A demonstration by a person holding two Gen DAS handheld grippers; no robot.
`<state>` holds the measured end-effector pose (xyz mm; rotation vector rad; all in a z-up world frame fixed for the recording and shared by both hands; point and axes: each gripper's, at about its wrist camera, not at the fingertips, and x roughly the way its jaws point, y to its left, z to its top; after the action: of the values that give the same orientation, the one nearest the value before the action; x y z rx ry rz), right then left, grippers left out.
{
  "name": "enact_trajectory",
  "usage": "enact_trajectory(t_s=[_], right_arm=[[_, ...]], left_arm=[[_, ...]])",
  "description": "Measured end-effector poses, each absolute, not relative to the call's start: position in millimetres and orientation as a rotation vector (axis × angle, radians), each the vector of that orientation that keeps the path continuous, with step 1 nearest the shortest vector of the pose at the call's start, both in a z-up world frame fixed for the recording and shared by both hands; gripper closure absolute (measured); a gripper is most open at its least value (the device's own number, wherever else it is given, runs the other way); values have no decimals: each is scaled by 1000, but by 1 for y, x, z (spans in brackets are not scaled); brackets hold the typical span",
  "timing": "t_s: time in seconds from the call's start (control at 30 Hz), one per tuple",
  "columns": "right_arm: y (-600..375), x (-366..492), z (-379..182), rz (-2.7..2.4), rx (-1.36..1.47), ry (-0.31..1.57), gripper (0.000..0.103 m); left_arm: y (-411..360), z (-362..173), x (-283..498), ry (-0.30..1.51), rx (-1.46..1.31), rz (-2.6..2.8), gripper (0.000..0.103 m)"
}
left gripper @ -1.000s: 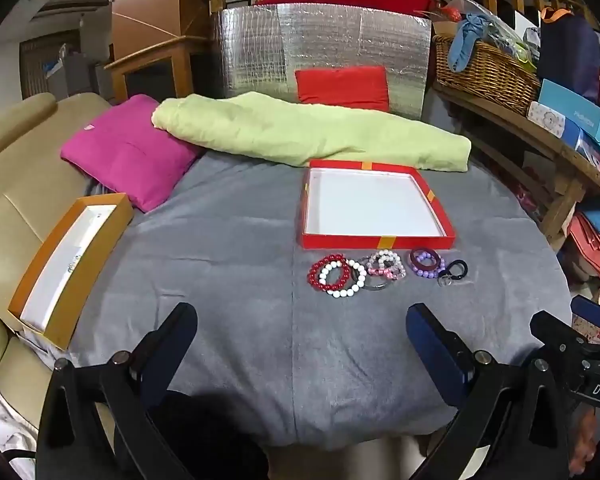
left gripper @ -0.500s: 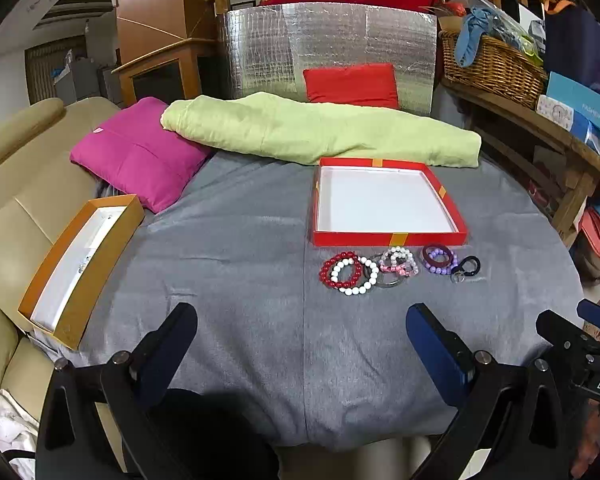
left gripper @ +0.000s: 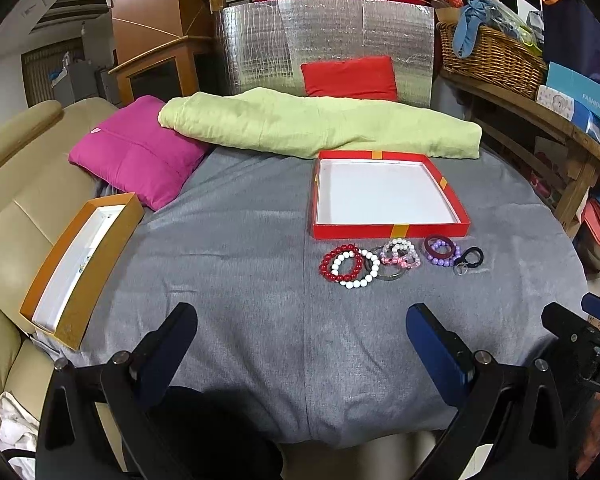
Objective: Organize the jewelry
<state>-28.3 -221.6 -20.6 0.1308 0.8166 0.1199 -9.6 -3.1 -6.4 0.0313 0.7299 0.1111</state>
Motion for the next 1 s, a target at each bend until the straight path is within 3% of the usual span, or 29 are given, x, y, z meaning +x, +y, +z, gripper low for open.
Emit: enact_trajectory(t_s=[1.0], right_arm=[[-228,-25,-27,112,166,830,0]], left_arm=[[-3,-15,-5,756,37,115,0]])
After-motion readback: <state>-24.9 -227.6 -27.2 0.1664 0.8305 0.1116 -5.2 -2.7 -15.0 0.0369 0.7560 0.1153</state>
